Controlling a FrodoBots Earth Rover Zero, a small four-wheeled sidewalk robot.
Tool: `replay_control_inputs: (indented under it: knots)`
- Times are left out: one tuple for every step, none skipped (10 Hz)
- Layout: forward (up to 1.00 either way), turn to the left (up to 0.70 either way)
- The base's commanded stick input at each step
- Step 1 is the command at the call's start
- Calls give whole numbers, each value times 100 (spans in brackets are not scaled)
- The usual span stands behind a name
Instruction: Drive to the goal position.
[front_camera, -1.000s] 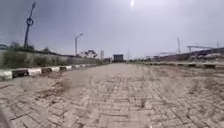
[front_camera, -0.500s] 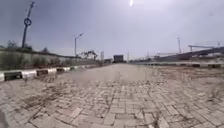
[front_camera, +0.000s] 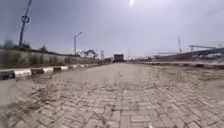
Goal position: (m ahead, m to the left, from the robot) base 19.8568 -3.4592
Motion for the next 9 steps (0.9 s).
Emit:
replay_control_inputs:
  knots:
    - [100, 0]
    - [100, 0]
    - [100, 0]
    - [100, 0]
    - [100, 0]
    - [100, 0]
    - [100, 0]
    - [100, 0]
    - [100, 0]
